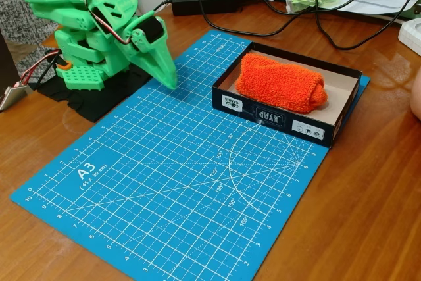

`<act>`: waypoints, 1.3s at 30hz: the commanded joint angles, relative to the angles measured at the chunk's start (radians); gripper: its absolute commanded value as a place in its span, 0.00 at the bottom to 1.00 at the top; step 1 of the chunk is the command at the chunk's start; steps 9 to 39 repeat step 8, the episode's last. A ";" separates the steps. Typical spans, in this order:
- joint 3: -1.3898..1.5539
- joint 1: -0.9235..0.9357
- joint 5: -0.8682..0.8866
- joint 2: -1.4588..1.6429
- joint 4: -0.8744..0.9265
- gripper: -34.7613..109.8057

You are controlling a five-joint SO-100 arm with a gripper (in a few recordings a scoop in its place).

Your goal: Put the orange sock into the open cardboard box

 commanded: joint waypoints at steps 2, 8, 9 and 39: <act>0.003 0.017 0.012 0.023 0.009 0.24; 0.003 0.028 0.020 0.023 0.009 0.24; 0.003 0.028 0.020 0.023 0.009 0.24; 0.003 0.028 0.020 0.023 0.009 0.24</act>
